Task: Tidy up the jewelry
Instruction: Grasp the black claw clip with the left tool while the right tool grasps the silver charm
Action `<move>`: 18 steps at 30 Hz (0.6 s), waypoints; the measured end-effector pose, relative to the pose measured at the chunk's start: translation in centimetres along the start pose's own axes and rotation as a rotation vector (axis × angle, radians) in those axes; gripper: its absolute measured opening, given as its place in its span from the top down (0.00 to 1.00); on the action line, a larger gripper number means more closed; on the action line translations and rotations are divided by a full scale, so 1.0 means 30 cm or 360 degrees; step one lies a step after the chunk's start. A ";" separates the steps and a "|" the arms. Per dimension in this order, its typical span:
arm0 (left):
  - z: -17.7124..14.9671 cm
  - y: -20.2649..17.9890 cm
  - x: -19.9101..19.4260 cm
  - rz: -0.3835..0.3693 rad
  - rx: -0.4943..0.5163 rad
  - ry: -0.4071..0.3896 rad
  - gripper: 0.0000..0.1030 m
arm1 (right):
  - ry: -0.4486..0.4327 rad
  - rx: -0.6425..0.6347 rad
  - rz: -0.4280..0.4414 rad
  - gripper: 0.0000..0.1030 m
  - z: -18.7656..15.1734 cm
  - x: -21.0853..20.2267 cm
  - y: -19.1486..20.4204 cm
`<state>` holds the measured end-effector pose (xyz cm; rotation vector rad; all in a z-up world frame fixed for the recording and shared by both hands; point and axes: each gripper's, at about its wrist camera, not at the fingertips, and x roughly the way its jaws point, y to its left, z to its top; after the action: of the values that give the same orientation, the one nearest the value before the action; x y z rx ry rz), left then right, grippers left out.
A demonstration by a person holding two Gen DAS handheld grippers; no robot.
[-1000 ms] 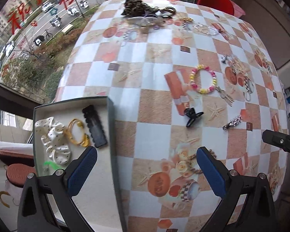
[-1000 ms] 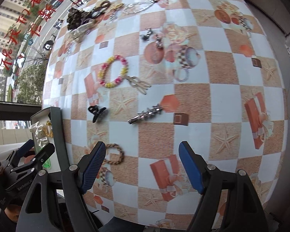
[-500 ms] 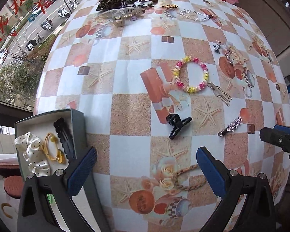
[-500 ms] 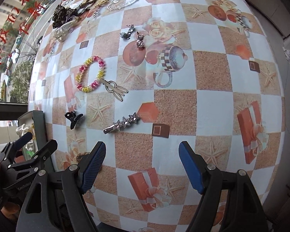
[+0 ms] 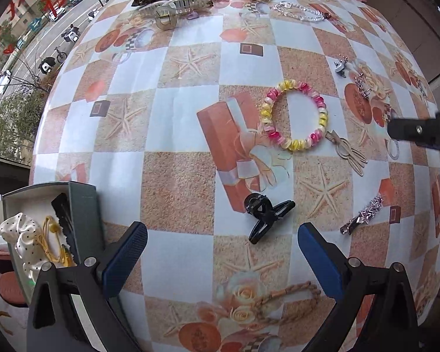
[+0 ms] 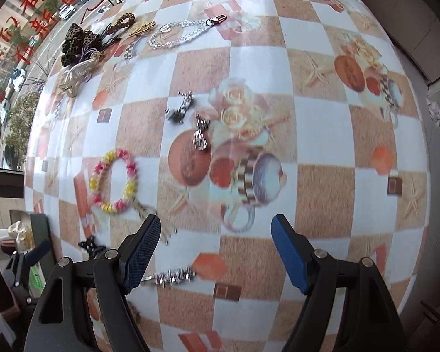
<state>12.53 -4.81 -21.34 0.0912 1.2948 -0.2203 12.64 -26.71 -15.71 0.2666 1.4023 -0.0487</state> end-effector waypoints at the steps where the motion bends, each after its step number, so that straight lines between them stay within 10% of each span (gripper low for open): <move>1: 0.004 0.000 0.007 0.0000 0.0003 0.0000 0.00 | -0.0001 -0.0005 -0.0003 0.22 0.010 0.008 0.003; 18: 0.022 -0.068 0.053 0.0012 0.0024 0.0040 0.24 | -0.0120 -0.0125 -0.0194 0.33 0.131 0.103 0.076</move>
<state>13.12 -7.09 -22.57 0.1121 1.3179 -0.2230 17.41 -24.98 -17.81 0.1129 1.3414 -0.1031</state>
